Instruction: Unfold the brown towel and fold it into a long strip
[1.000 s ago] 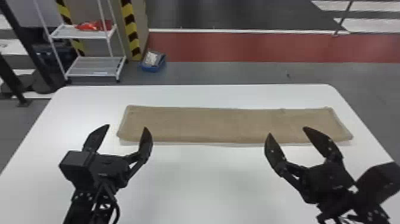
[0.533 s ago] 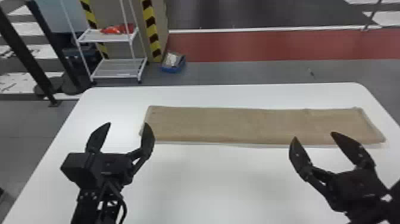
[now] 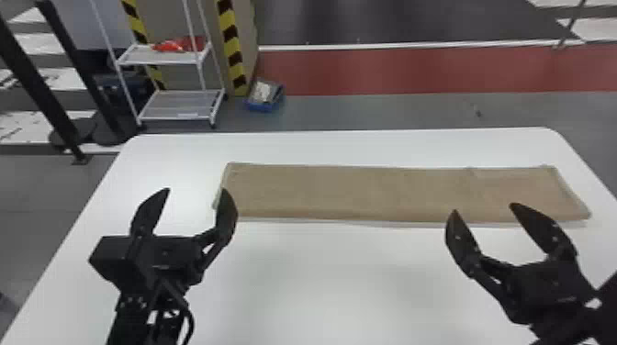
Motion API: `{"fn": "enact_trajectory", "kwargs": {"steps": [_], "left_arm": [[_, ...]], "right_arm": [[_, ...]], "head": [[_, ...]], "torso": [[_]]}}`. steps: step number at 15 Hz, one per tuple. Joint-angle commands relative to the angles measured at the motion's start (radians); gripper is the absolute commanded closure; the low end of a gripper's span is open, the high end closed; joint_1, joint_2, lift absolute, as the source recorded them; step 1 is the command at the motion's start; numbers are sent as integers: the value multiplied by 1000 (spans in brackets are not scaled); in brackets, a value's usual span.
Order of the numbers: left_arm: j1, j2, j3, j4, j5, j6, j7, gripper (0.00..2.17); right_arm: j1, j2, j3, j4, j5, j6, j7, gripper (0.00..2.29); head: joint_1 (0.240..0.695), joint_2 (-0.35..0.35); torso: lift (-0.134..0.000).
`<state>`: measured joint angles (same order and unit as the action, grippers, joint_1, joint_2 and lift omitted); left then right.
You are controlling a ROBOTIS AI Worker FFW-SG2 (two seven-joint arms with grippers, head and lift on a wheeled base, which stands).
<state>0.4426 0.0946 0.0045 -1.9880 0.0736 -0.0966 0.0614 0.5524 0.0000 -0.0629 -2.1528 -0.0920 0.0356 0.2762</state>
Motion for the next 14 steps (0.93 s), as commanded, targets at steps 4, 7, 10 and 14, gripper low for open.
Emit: {"fn": "enact_trajectory", "kwargs": {"steps": [4,7,10,14], "left_arm": [[1,0,2,2,2,1,-3,66],[-1,-1,2,2,3,1,2,80],[-1,-1,5,2,14,4,-6,83],[-1,-1,5,2,20,16,-11,76]], "right_arm": [[-6,1,-2,4,0,1,-2,90],[-8,1,-2,8,0,1,-3,90],[-8,1,-3,10,0,1,-5,90],[-9,1,-5,10,-2,1,-5,90]], "head": [[695,64],[695,65],[695,65],[695,63]], "torso": [[-123],[-123],[-123],[-123]]}}
